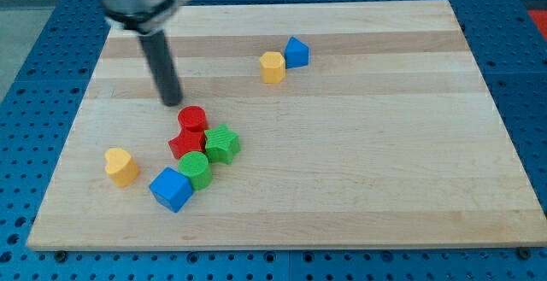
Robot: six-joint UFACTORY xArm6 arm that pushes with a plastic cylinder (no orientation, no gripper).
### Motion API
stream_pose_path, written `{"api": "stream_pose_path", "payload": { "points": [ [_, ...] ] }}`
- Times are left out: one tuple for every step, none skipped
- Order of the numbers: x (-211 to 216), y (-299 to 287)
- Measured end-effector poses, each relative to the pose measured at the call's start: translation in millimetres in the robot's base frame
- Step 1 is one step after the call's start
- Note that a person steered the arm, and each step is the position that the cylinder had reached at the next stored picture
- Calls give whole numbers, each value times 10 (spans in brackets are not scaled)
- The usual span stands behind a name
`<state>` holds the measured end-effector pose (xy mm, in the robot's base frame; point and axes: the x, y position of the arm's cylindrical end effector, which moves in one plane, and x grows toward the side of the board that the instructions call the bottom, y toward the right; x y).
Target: Move the red circle below the blue triangle
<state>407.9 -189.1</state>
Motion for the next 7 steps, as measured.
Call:
{"api": "stream_pose_path", "payload": {
  "points": [
    [266,-502],
    [878,-405],
    [764,334],
    [334,1059],
    [154,1423],
    [311,1257],
    [384,595]
  ]
}}
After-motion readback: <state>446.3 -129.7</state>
